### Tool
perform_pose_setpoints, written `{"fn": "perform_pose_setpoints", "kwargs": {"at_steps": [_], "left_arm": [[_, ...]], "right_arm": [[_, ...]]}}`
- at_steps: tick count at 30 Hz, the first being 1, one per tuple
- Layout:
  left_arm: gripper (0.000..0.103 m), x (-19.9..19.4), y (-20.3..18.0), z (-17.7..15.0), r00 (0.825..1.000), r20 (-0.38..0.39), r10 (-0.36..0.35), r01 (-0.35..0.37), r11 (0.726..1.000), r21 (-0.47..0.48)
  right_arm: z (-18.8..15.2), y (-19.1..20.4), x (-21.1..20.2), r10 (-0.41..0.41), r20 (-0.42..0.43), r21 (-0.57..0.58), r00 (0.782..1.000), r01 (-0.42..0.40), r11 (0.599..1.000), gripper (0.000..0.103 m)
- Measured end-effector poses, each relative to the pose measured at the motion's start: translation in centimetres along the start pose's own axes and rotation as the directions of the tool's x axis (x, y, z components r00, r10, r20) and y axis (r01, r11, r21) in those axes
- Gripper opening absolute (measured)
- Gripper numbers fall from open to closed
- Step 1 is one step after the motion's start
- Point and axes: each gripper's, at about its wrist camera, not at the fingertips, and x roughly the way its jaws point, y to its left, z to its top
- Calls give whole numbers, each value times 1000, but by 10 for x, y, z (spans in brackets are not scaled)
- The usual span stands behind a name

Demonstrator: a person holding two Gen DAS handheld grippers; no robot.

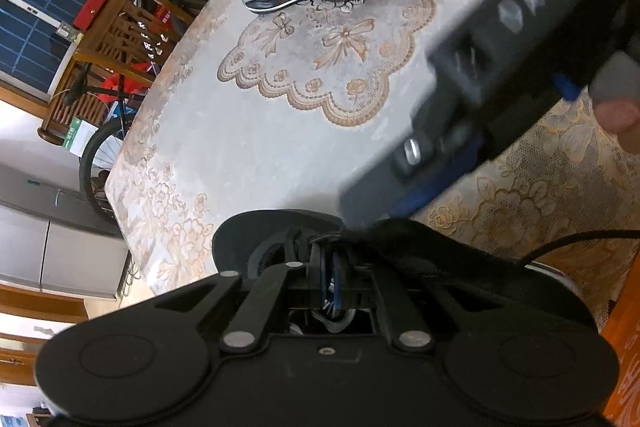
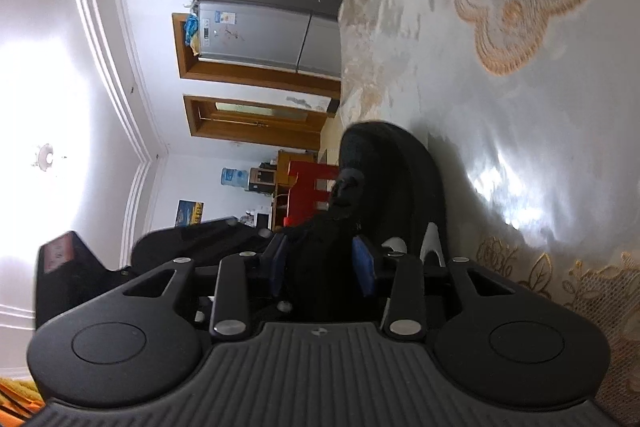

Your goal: Lace up shoes with both hands

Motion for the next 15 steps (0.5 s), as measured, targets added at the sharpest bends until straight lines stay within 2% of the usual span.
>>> {"fn": "perform_pose_setpoints", "kwargs": {"at_steps": [3, 7, 13, 14, 15], "left_arm": [[4, 1, -2, 1, 1000, 3, -11, 11, 1000, -25], [4, 4, -8, 1, 1000, 2, 8, -8, 999, -31], [4, 2, -6, 0, 1000, 6, 13, -12, 997, -74], [7, 1, -7, 0, 1000, 5, 15, -15, 997, -79], [7, 0, -6, -1, 1000, 2, 21, -20, 996, -86]], "right_arm": [[2, -5, -1, -7, 33, 53, 999, 5, 999, 43], [-1, -13, 18, -39, 10, 89, 999, 38, 995, 43], [5, 1, 44, -75, 23, -14, 997, 75, 997, 41], [6, 2, 48, -88, 24, -29, 996, 88, 996, 24], [7, 3, 50, -96, 28, -44, 995, 97, 994, 16]]}}
